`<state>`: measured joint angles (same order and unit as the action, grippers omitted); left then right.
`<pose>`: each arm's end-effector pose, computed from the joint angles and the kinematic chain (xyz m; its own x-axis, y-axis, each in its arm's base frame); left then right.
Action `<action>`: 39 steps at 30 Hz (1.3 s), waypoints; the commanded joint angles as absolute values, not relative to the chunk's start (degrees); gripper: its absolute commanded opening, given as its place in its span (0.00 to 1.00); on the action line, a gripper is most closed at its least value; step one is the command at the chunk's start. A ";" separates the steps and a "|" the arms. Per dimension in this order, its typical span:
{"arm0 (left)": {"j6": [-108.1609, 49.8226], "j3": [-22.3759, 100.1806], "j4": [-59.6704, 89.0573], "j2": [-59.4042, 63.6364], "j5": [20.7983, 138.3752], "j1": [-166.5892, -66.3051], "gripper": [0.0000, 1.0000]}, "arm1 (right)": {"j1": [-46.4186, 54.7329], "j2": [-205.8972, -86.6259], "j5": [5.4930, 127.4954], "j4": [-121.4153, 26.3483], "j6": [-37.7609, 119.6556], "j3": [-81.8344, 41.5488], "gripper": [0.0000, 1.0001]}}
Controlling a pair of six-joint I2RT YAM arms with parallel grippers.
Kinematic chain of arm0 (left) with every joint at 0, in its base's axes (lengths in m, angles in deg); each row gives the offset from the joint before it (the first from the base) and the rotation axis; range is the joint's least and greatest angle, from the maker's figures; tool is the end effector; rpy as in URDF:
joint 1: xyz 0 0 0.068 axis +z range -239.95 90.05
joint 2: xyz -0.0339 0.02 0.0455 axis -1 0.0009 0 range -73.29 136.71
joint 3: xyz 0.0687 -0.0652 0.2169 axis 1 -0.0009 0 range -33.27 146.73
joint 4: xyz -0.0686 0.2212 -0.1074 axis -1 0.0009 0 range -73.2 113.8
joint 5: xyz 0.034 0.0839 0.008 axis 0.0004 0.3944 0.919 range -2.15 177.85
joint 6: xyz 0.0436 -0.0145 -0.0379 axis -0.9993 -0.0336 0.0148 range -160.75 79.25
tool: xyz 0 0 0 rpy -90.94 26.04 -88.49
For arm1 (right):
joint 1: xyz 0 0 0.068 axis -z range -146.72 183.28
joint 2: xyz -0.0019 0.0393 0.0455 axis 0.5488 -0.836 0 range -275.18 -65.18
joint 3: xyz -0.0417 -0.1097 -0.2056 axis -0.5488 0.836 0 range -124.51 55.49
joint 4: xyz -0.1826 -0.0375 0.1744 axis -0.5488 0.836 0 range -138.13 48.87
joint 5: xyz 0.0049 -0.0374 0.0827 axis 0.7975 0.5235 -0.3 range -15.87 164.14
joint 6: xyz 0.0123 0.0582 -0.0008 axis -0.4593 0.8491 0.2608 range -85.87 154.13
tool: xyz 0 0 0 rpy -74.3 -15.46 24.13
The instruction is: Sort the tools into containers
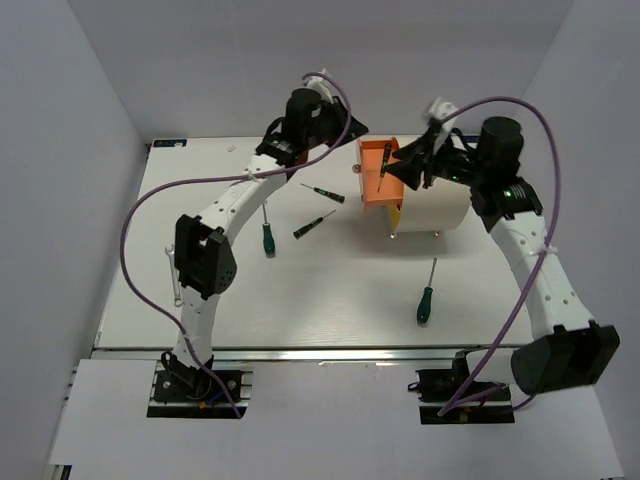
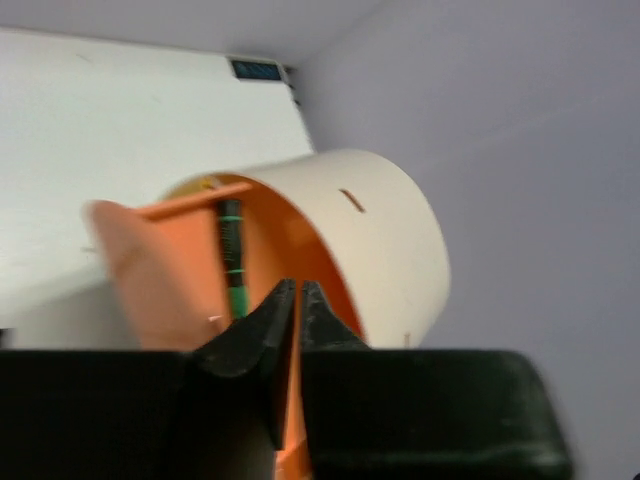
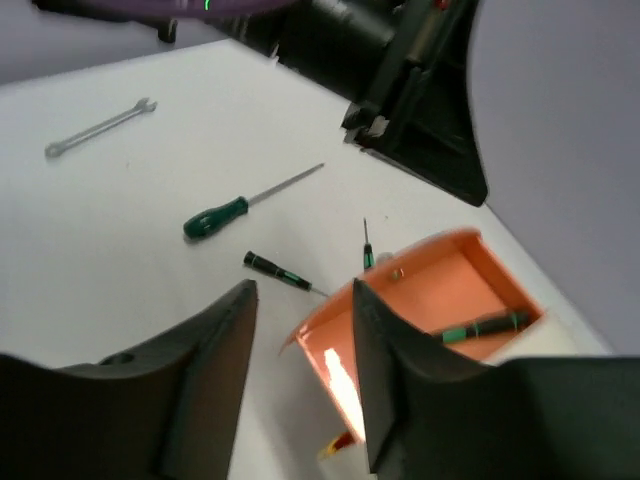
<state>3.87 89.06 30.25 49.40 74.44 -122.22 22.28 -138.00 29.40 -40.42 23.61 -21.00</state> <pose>0.4124 -0.2723 0.3347 -0.6422 -0.4024 -0.6524 0.3635 0.5894 -0.7214 0.2805 0.0858 0.3976 0.0827 -0.1160 -0.9898 -0.8235 0.5514 -0.1334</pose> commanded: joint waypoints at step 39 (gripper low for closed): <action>-8.84 21.05 52.57 -19.41 82.40 -99.18 0.89 | -9.52 -208.70 60.95 6.27 -51.91 -77.40 0.58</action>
<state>-7.27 18.85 50.64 -19.27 82.48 -99.29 -9.17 -207.87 60.49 8.03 -50.01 -74.77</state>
